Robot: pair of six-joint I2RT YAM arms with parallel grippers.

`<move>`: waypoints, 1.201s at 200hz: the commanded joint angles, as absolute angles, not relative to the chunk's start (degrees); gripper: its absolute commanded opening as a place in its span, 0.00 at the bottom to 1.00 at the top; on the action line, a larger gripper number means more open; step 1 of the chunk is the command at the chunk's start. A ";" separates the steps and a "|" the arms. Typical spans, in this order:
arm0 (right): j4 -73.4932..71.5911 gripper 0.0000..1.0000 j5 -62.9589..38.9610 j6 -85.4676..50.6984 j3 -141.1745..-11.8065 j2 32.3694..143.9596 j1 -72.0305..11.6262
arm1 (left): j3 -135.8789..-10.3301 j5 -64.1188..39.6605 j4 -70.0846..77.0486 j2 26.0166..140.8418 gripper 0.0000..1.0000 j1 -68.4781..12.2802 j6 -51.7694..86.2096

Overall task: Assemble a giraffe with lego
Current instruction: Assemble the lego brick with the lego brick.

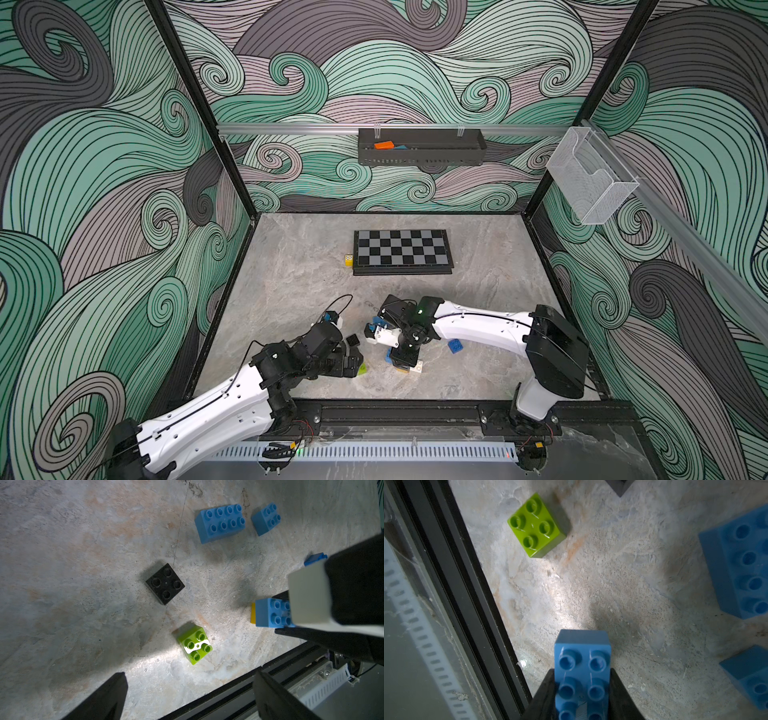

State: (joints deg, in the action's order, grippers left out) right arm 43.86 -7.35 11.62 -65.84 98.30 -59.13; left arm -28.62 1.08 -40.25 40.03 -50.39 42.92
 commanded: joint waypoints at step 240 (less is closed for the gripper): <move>47.64 0.25 -5.42 13.96 -64.01 93.26 -58.32 | -28.31 0.96 -38.47 42.66 0.99 -50.63 41.30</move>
